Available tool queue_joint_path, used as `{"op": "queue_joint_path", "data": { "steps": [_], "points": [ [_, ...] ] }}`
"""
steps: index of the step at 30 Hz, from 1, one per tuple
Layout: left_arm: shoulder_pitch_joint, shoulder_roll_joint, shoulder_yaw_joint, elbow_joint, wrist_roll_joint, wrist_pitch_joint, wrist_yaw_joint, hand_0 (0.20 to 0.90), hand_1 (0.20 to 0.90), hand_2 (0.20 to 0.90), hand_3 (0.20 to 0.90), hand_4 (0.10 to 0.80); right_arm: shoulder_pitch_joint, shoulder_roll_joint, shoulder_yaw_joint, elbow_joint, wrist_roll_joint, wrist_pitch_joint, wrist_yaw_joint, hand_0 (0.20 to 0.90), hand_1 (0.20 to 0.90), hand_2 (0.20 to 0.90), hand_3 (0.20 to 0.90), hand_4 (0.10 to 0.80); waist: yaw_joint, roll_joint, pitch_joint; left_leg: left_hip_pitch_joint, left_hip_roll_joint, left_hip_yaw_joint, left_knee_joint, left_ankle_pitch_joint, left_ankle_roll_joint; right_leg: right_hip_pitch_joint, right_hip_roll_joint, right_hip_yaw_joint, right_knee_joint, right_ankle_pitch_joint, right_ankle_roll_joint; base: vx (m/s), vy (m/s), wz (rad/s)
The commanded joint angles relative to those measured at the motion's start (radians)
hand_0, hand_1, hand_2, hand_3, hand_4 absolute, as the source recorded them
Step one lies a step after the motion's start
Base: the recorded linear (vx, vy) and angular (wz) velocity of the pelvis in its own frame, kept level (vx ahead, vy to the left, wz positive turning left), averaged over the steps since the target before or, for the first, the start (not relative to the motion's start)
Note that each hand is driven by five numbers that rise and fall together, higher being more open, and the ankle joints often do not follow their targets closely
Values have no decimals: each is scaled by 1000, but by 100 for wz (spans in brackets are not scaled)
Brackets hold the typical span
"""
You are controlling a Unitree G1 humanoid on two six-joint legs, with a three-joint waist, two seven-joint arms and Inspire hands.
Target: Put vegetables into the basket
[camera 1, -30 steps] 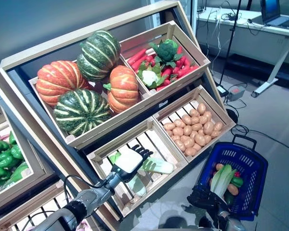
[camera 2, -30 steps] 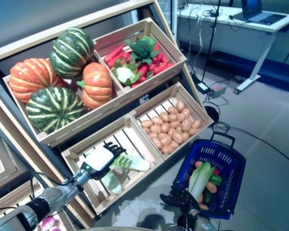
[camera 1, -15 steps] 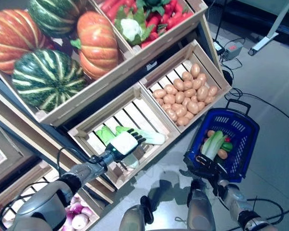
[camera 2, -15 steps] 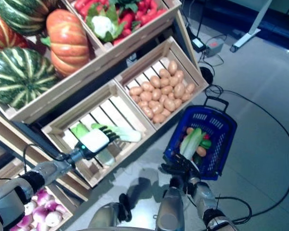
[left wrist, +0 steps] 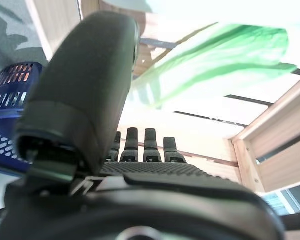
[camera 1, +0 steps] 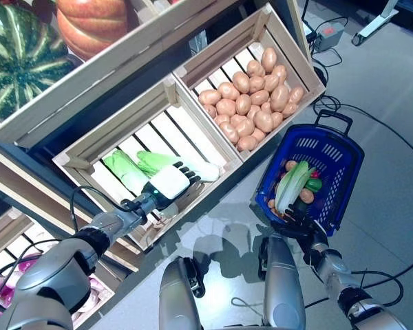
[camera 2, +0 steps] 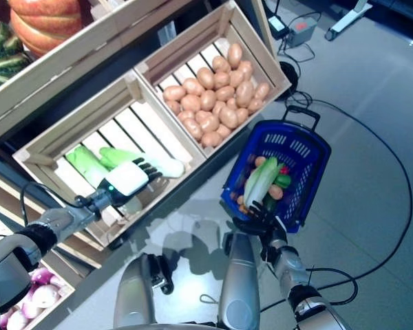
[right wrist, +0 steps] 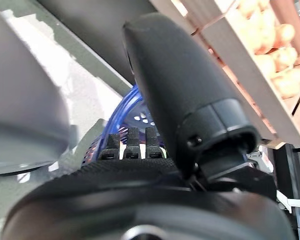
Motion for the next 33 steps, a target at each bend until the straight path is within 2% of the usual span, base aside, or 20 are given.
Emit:
{"op": "queue_joint_path", "data": {
  "steps": [1,7,11,18,26,27,28,29,30,33],
  "points": [
    [-53,104,26,-32,-27,3,-21,900,900,900,900,800,16,-15,-21,-75,49,-75,-25,900,900,900,900,800,7,6,-58,-26,18,-51,-21,-22,-27,89,-75,43,-70,30,80,-28,-43,6],
    [-43,116,19,-16,-46,-12,-85,900,900,900,900,800,15,-19,-30,-76,55,-81,-30,900,900,900,900,800,5,0,-53,-53,19,-69,14,-35,-34,65,-70,49,-42,20,88,-11,-14,2],
    [-35,129,17,11,-88,11,-195,900,900,900,900,800,2,-25,-36,-74,51,-78,-50,900,900,900,900,800,6,0,-47,-77,20,-78,32,-40,-32,39,-67,53,-21,13,93,-30,-4,1],
    [-9,124,16,54,-127,30,-309,900,900,900,900,800,-19,-23,-30,-56,49,-73,-51,900,900,900,900,800,6,1,-42,-79,18,-77,20,-35,-34,34,-64,53,-32,20,103,0,0,0],
    [-14,142,28,43,-130,70,-324,900,900,900,900,800,-28,-49,-32,-96,84,-72,-64,900,900,900,900,800,5,-7,-25,-120,27,-84,53,-40,-46,-4,-65,55,-11,20,109,-10,4,0],
    [-25,155,30,37,-127,69,-314,900,900,900,900,800,-30,-61,-39,-112,100,-75,-65,900,900,900,900,800,5,-8,-19,-128,30,-90,80,-72,-53,-12,-68,58,14,-7,119,0,0,0],
    [-39,167,33,34,-125,70,-306,900,900,900,900,800,-34,-74,-46,-133,115,-73,-66,900,900,900,900,800,4,-10,-12,-147,34,-93,96,-75,-54,-29,-71,60,27,-9,120,-73,2,2],
    [-43,170,34,34,-123,71,-304,900,900,900,900,800,-36,-77,-48,-139,119,-74,-68,900,900,900,900,800,4,-10,-9,-162,33,-92,90,-49,-48,-43,-69,60,20,15,113,-91,-7,0],
    [-66,192,31,25,-96,82,-289,900,900,900,900,800,-39,-93,-58,-171,138,-75,-75,900,900,900,900,800,4,-13,-2,-183,40,-102,131,-86,-58,-61,-77,63,56,-15,122,-82,-6,-1],
    [-105,221,36,26,-32,145,-220,900,900,900,900,800,-39,-115,-70,-210,153,-80,-88,900,900,900,900,800,3,-17,3,-232,46,-114,170,-98,-59,-107,-85,65,97,-25,122,-34,4,4]
  ]
}}
